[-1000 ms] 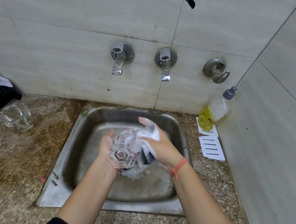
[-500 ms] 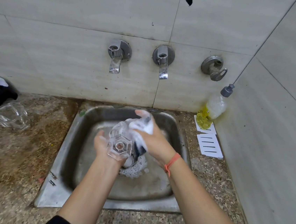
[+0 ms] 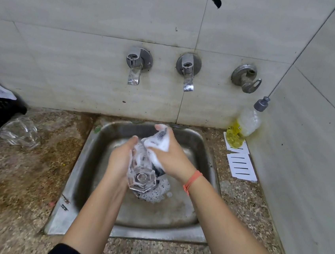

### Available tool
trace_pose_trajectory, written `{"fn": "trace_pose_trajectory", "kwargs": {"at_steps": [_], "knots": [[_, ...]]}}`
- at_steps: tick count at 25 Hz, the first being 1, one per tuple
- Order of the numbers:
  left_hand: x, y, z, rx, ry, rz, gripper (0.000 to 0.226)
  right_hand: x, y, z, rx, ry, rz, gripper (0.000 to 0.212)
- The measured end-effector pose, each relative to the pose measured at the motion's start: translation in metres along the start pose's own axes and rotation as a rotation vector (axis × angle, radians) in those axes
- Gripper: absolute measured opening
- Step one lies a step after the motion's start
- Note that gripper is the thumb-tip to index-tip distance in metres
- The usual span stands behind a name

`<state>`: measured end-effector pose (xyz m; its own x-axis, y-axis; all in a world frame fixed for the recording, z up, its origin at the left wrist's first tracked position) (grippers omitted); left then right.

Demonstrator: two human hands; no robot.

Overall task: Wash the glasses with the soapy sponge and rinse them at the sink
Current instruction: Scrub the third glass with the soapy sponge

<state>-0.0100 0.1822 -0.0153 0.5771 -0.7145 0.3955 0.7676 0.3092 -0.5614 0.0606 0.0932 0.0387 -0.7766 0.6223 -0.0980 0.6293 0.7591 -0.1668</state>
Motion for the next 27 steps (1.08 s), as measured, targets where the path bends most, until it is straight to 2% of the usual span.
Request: {"fn": "trace_pose_trajectory", "kwargs": {"at_steps": [2, 5, 6, 10, 14, 16, 18, 20, 21, 23, 25, 27], "knots": [[-0.014, 0.003, -0.005, -0.019, -0.044, 0.03, 0.036, 0.015, -0.008, 0.001, 0.004, -0.023, -0.192, 0.056], [-0.028, 0.003, -0.007, 0.031, -0.031, 0.059, 0.017, 0.024, -0.028, 0.009, 0.081, 0.029, -0.451, 0.056], [-0.029, 0.003, -0.006, 0.039, -0.021, 0.067, 0.014, 0.022, -0.03, 0.011, 0.1, 0.062, -0.477, 0.058], [-0.021, 0.005, -0.004, 0.021, 0.018, 0.063, 0.01, 0.006, -0.016, 0.009, 0.066, 0.212, -0.394, 0.069], [-0.024, 0.004, -0.003, 0.033, 0.03, 0.099, 0.01, 0.015, -0.016, 0.006, 0.078, -0.005, -0.515, 0.078], [-0.023, 0.004, -0.006, 0.024, -0.013, 0.098, 0.011, 0.011, -0.01, 0.006, 0.084, 0.139, -0.418, 0.071], [-0.015, 0.005, -0.008, 0.013, -0.096, 0.088, 0.018, -0.004, 0.002, 0.014, 0.1, 0.287, -0.186, 0.057], [-0.015, 0.006, -0.007, 0.053, -0.219, 0.128, 0.026, -0.009, 0.008, 0.024, 0.151, 0.305, -0.028, 0.042], [-0.019, 0.007, -0.002, 0.112, -0.239, 0.174, 0.025, -0.005, 0.008, 0.029, 0.202, 0.32, -0.005, 0.031], [-0.029, 0.004, 0.01, 0.248, -0.2, 0.273, 0.019, 0.01, 0.002, 0.042, 0.333, 0.342, -0.073, 0.017], [-0.032, -0.005, 0.02, 0.367, -0.178, 0.313, 0.025, 0.014, -0.004, 0.05, 0.399, 0.32, -0.11, 0.012], [-0.028, -0.013, 0.028, 0.457, -0.142, 0.329, 0.039, 0.009, -0.003, 0.052, 0.36, 0.401, -0.081, 0.019]]}}
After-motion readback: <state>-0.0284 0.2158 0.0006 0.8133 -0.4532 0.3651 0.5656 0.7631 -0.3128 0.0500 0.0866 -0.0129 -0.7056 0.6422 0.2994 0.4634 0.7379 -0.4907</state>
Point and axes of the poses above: each hand's wrist, its own y-axis towards the middle knuckle, its own x-axis out of the palm, z = x × y, the point moved 9 cm from there along y, towards the middle knuckle, and after that the axes turned 11 degrees about -z, right-handed, at the moved point
